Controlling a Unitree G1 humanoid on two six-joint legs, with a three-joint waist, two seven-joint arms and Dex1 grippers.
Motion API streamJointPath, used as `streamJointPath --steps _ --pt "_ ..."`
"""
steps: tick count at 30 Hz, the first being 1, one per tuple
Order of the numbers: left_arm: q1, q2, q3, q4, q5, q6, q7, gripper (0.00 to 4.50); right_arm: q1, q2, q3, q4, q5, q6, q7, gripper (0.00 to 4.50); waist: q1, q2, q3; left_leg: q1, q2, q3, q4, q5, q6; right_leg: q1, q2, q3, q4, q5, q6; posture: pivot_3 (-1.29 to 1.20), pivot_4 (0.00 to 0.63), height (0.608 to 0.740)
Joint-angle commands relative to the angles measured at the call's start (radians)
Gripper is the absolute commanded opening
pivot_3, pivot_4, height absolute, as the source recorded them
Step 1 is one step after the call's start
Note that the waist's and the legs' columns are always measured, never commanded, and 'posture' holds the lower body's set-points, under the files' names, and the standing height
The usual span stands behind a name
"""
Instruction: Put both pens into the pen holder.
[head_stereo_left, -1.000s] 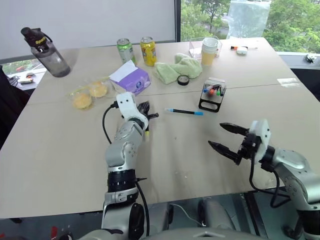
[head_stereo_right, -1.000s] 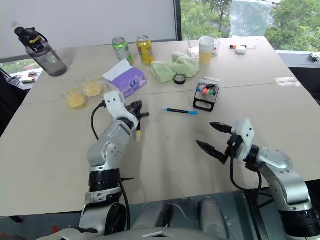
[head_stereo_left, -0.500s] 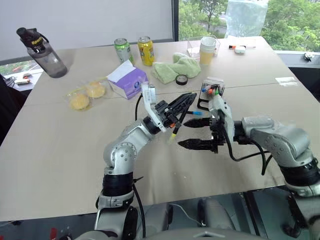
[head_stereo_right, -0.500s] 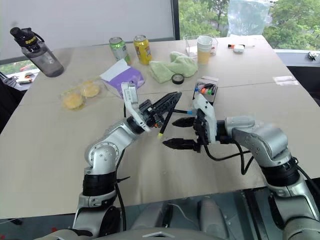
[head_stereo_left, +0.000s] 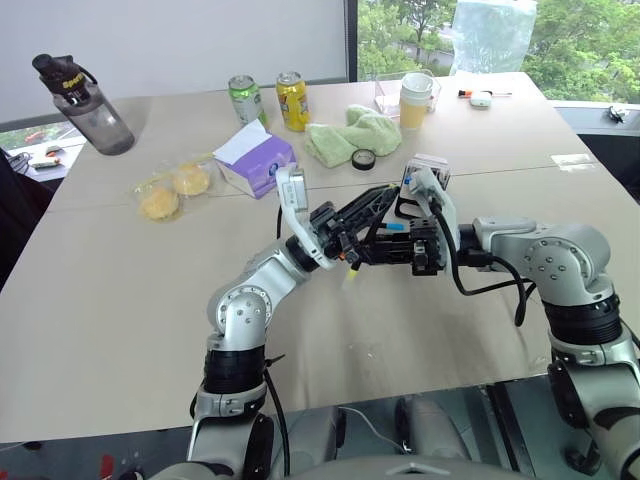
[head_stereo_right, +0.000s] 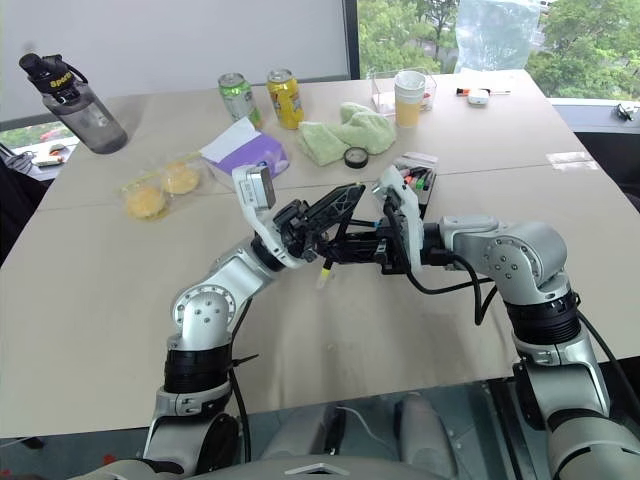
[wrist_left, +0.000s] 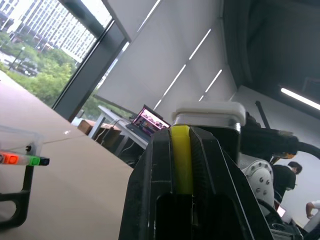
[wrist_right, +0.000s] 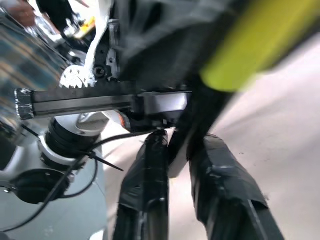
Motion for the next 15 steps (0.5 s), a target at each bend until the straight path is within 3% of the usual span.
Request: streamJointPath --steps 1,3,6,11,15 --pt "-0.003 0.012 -0.001 0.002 -0.028 0.019 0.003 1.84 0.006 0.003 -0.05 -0.041 0.002 -0.037 -0.022 0.09 0.0 0.0 0.0 0.0 0.0 0.0 0.0 0.0 0.0 0.0 0.0 0.0 0.0 0.0 0.0 0.0 0.15 0.74" --pt "-0.003 0.026 -0.007 -0.001 0.001 0.008 0.012 2.89 0.03 -0.008 -0.049 -0.064 -0.026 -0.083 -0.026 0.09 0.0 0.0 0.0 0.0 0.0 0.0 0.0 0.0 0.0 0.0 0.0 0.0 0.0 0.0 0.0 0.0 0.15 0.74" --pt "-0.002 0.062 0.002 -0.011 0.033 -0.005 0.027 4.0 0.096 -0.06 -0.006 -0.114 -0.145 -0.221 -0.012 0.09 0.0 0.0 0.0 0.0 0.0 0.0 -0.001 0.0 0.0 0.0 0.0 0.0 0.0 0.0 0.0 0.0 0.15 0.74" --pt "0.037 0.175 0.014 -0.049 0.11 -0.039 0.031 4.0 0.205 -0.126 0.045 -0.109 -0.393 -0.524 -0.025 0.09 -0.003 0.0 0.0 0.0 0.0 0.002 -0.002 0.0 0.0 -0.001 0.0 0.0 0.0 0.0 0.0 0.0 0.15 0.74" --pt "0.09 0.29 0.006 -0.104 0.18 -0.063 0.008 4.0 0.233 -0.109 0.02 -0.072 -0.571 -0.846 -0.072 0.09 -0.004 0.001 0.0 0.001 0.001 0.003 -0.002 0.0 0.0 -0.001 0.001 0.001 0.0 0.0 0.0 0.0 0.15 0.74"
